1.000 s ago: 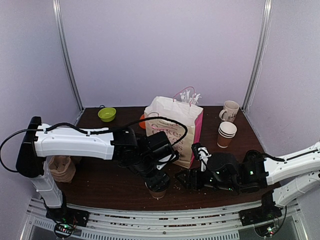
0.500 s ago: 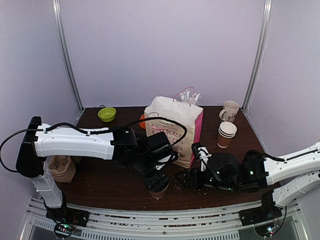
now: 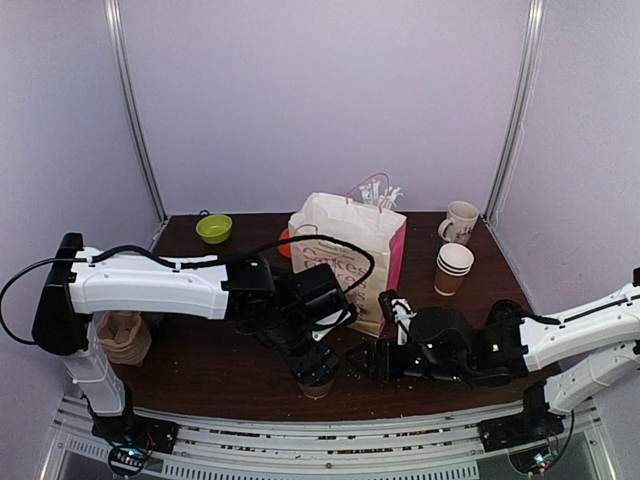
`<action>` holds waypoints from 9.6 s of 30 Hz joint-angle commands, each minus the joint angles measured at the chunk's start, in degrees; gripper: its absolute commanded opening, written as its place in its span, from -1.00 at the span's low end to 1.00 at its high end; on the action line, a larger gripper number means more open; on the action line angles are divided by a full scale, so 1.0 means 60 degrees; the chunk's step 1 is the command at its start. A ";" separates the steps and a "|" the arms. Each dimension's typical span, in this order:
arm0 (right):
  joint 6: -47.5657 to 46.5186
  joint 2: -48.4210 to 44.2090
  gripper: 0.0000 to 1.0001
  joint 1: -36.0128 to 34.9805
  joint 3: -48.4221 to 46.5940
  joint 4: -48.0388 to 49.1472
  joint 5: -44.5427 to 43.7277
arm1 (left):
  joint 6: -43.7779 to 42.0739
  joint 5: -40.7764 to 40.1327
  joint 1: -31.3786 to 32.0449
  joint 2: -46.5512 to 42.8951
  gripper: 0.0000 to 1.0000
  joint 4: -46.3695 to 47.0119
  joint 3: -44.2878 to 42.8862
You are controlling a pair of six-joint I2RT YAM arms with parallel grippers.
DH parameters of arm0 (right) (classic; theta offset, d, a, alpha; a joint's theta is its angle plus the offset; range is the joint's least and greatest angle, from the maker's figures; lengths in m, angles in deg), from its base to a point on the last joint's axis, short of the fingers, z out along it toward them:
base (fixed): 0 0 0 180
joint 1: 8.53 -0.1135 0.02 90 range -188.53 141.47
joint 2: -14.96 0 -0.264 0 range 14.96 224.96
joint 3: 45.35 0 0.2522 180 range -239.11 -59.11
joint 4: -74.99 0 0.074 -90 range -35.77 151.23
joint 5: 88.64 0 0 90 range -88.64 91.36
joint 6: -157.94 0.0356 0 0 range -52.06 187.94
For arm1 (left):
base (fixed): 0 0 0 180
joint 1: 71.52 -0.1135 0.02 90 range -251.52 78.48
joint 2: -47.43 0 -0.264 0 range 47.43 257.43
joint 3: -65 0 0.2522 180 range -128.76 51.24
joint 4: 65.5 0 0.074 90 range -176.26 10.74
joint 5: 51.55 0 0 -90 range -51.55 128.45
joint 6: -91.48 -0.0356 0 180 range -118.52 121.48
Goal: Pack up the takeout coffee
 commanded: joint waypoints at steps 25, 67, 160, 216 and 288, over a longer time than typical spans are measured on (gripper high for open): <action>0.1445 0.1596 0.46 0.0796 0.0268 0.2097 0.2354 | 0.0016 0.0239 -0.0048 -0.0372 0.76 0.0552 0.0400; 0.2296 0.2278 0.56 0.0828 -0.0093 0.3120 0.2750 | 0.4516 0.2602 -0.2038 -0.5070 0.96 0.9059 0.7307; 0.2679 0.1790 0.56 0.1288 0.0561 0.3201 0.2617 | 0.4197 0.2878 -0.2216 -0.5272 0.86 0.8948 0.8357; 0.3378 0.2581 0.23 0.1442 0.1048 0.3673 0.2821 | 0.4767 0.3478 -0.2216 -0.3616 0.21 1.0579 0.9491; 0.2460 0.1209 0.51 0.1304 0.0703 0.2789 0.3252 | 0.4099 0.3868 -0.2216 -0.3893 0.74 1.0025 0.7757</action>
